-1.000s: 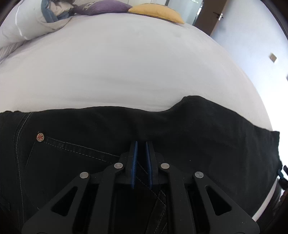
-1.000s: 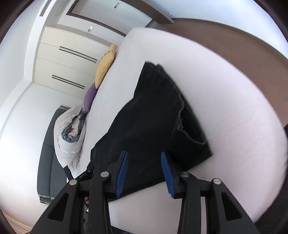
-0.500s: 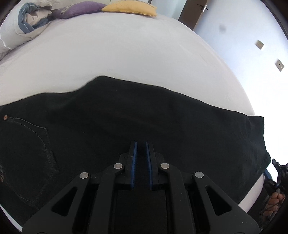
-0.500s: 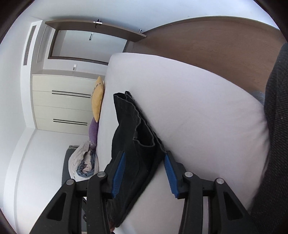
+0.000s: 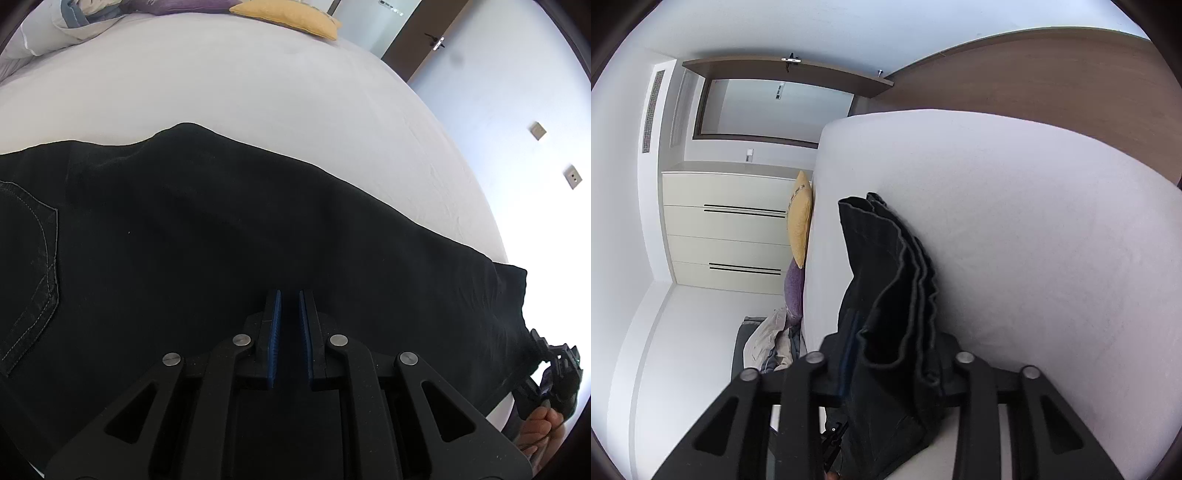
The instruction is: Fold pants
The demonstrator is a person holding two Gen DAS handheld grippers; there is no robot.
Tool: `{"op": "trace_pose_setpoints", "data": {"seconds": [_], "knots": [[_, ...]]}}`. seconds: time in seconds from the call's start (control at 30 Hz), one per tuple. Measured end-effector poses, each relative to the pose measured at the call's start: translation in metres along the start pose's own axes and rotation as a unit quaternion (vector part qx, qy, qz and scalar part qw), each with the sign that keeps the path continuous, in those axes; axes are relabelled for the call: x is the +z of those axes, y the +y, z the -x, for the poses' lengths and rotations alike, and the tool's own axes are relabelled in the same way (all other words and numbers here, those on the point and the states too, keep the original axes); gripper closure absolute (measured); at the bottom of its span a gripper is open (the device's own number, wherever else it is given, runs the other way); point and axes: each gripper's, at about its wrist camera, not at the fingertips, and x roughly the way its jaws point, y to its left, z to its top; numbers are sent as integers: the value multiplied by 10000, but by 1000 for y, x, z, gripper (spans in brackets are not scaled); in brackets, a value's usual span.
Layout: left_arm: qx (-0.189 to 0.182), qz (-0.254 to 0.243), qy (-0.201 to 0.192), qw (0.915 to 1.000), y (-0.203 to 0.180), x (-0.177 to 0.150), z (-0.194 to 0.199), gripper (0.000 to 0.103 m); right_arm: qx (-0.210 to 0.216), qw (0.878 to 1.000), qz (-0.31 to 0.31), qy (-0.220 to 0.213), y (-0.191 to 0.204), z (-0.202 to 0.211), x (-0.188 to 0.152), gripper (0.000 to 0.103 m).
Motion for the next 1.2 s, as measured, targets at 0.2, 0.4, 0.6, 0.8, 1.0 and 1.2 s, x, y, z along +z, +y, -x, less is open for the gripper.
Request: {"op": "trace_pose_setpoints", "data": {"seconds": [0.2,0.4,0.6,0.8,1.0,1.2], "knots": [[22,-56,11,10000,-6,-13,1,93,-286,9996,77,-5,0,-5,4,91],[-210,124,31,9997,6,-12,-3,93,-815,9953,505,-171,23,-10,-2,91],[-540,320,102,9980,22,-11,-3,93,-1176,9595,2558,128,117,-45,-50,91],[-907,760,192,9928,38,-6,8,93,-1384,8502,4860,1477,163,-128,-189,92],[-1260,1055,234,9861,44,6,18,10,-1513,8335,5109,1460,155,-136,-198,92],[-1448,794,548,9847,13,41,9,8,-1507,8153,5440,1288,154,-130,-205,92]]}}
